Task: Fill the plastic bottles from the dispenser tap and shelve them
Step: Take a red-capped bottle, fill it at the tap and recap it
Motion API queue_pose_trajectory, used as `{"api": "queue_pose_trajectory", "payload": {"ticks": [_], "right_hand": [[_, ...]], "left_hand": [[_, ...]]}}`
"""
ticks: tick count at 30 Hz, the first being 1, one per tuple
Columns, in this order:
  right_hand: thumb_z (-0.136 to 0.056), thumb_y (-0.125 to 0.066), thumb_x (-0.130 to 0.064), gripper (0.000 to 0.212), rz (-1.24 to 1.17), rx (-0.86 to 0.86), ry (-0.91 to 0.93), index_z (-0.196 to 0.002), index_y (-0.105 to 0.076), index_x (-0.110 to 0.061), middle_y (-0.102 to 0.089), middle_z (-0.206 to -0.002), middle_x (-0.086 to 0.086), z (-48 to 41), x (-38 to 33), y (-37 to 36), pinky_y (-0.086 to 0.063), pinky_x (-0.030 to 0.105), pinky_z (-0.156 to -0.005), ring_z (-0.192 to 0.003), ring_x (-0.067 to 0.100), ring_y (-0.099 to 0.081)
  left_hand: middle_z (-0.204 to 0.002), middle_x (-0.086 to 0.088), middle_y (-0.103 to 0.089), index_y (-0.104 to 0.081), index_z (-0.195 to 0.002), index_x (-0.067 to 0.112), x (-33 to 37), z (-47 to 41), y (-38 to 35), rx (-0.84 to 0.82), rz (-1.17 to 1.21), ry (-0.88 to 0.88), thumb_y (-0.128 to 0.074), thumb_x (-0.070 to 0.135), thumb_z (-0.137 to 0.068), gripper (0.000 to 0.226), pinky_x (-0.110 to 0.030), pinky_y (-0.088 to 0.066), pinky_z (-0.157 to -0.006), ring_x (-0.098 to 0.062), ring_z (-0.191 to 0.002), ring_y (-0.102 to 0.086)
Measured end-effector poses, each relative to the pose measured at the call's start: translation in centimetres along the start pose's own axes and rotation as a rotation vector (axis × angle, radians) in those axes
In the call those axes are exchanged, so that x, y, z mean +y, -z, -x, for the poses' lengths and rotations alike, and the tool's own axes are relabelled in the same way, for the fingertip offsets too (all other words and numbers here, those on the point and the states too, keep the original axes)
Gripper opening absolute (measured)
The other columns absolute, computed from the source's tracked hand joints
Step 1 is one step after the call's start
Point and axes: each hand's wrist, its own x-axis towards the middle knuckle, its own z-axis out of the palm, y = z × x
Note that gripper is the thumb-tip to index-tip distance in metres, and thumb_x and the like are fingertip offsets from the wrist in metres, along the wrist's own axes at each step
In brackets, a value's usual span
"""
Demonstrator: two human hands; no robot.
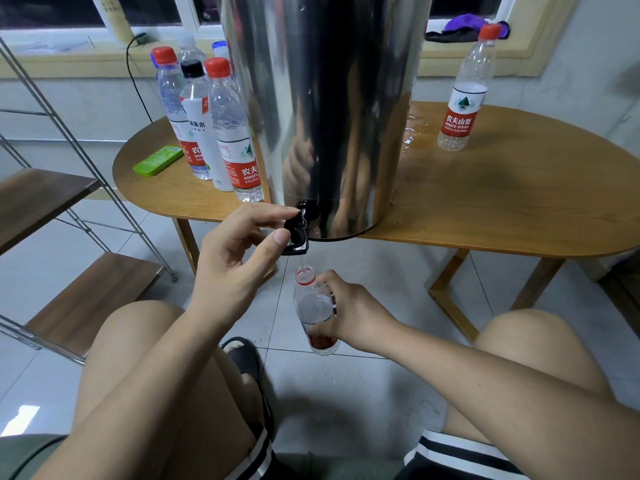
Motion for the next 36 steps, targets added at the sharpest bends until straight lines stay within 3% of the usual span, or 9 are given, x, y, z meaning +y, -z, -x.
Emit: {"api": "queue_pose_trajectory", "payload": {"ticks": [8, 13, 19, 25, 33, 36], "right_hand": [[-0.070, -0.094, -0.044, 0.068, -0.015, 0.009, 0.002, -0.117, -0.046, -0.037, -0.071, -0.113, -0.008, 0.04, -0.09, -0.04, -0.059, 0.043, -0.086, -0.097, 0.020, -0.068], [-0.070, -0.094, -0.044, 0.068, -0.014, 0.006, 0.004, -0.117, -0.046, -0.038, -0.071, -0.113, -0.007, 0.06, -0.15, 0.02, -0.059, 0.042, -0.085, -0.097, 0.020, -0.068], [-0.070, -0.094, -0.044, 0.067, -0.013, 0.001, 0.001, -0.117, -0.046, -0.037, -0.072, -0.112, -0.006, 0.11, -0.26, 0.15, -0.060, 0.042, -0.086, -0.097, 0.021, -0.068], [-0.071, -0.094, -0.044, 0.066, -0.017, 0.004, -0.005, -0.115, -0.046, -0.038, -0.071, -0.111, -0.008, 0.16, -0.39, 0.24, -0.059, 0.042, -0.085, -0.095, 0.019, -0.068], [-0.072, -0.094, -0.044, 0.066, -0.010, -0.002, -0.008, -0.116, -0.045, -0.039, -0.070, -0.111, -0.008, 0.22, -0.51, 0.32, -0.059, 0.041, -0.084, -0.095, 0.019, -0.067], [-0.070, -0.093, -0.045, 0.067, -0.012, -0.001, -0.017, -0.117, -0.046, -0.038, -0.071, -0.112, -0.009, 0.21, -0.54, 0.30, -0.059, 0.040, -0.086, -0.096, 0.018, -0.067]], "left_hand": [[-0.118, -0.006, -0.074, -0.076, -0.124, 0.017, 0.22, -0.04, 0.02, 0.003, 0.003, -0.005, -0.063, 0.031, -0.105, 0.026, -0.033, -0.055, -0.089, -0.029, -0.111, -0.068], [-0.119, -0.004, -0.074, -0.076, -0.125, 0.017, 0.12, -0.03, 0.00, -0.002, -0.006, -0.004, -0.064, 0.031, -0.105, 0.027, -0.038, -0.056, -0.090, -0.028, -0.113, -0.069], [-0.118, -0.004, -0.074, -0.076, -0.125, 0.018, 0.28, -0.02, 0.05, -0.003, -0.006, -0.003, -0.064, 0.031, -0.105, 0.027, -0.027, -0.054, -0.086, -0.024, -0.110, -0.068], [-0.119, -0.005, -0.074, -0.075, -0.125, 0.018, 0.36, -0.04, 0.10, -0.005, 0.006, -0.011, -0.065, 0.031, -0.104, 0.027, -0.028, -0.055, -0.087, -0.026, -0.110, -0.069], [-0.119, -0.005, -0.073, -0.074, -0.126, 0.020, 0.23, -0.02, 0.19, -0.011, 0.015, -0.025, -0.066, 0.031, -0.104, 0.026, -0.033, -0.056, -0.085, -0.027, -0.111, -0.069], [-0.119, -0.004, -0.073, -0.074, -0.126, 0.023, 0.00, -0.02, 0.21, -0.010, 0.014, -0.030, -0.067, 0.030, -0.103, 0.025, -0.042, -0.058, -0.084, -0.030, -0.110, -0.070]]}}
